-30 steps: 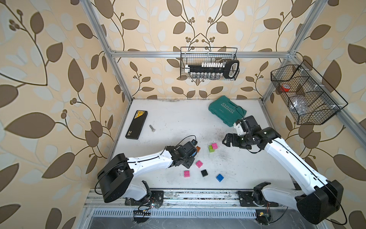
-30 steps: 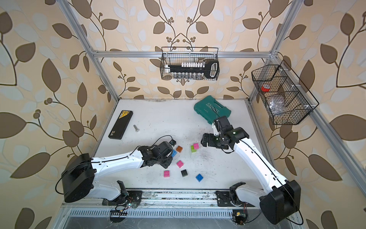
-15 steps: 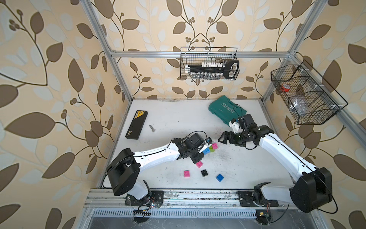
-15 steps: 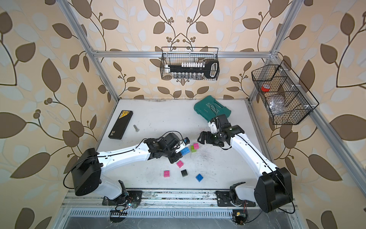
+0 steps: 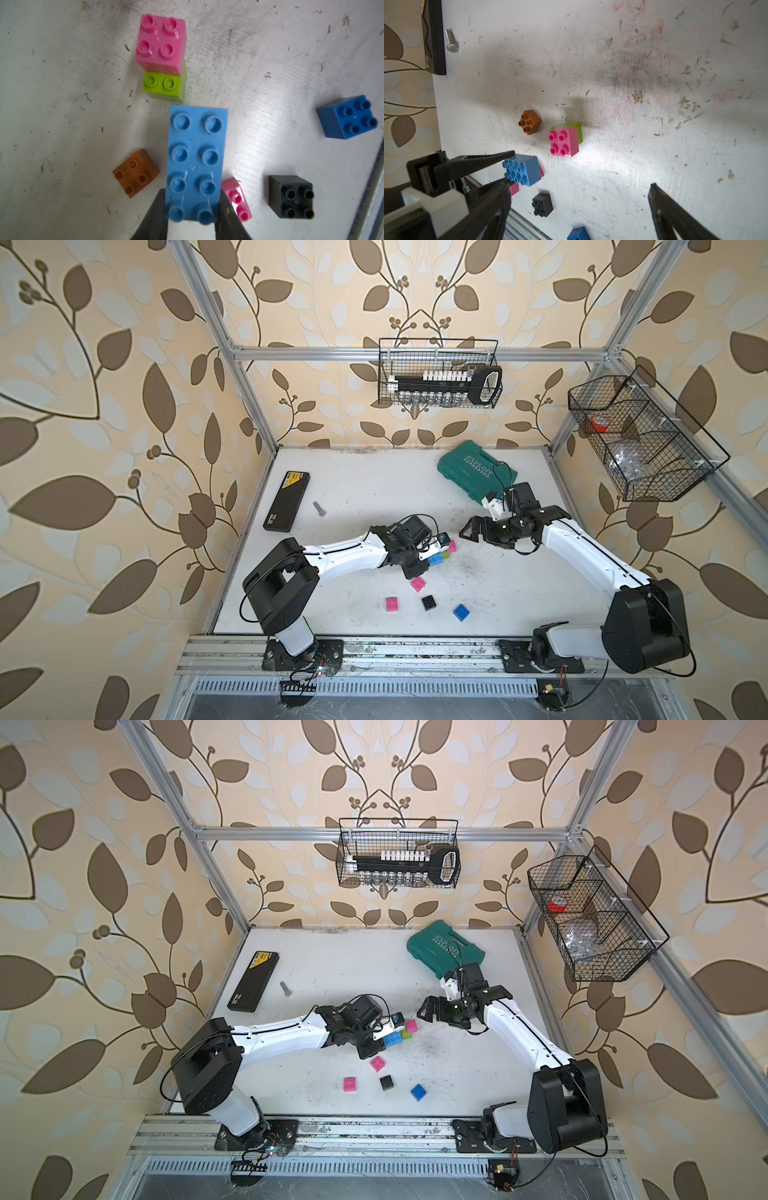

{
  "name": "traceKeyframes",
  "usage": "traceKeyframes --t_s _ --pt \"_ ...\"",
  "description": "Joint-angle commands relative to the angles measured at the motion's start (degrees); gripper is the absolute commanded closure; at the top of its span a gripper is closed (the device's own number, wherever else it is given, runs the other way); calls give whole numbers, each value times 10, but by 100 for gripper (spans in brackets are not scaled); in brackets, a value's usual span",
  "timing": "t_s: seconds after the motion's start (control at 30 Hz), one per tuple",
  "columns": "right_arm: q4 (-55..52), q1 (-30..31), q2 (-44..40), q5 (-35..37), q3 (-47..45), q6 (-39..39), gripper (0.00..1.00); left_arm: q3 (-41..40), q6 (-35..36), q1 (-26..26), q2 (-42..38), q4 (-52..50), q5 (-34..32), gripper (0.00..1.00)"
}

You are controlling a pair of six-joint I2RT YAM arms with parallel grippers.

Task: Assemble the number 4 with lego
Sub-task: Assemble the lego brick with the lego brick.

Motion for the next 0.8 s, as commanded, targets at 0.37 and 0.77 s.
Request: traceKeyframes --t_s 0.37,0.77 --pt "96 -12 -11 -51 -96 58 29 37 40 19 15 32 22 100" --pt "207 -13 -33 -84 -160 117 30 60 44 23 40 14 34 100"
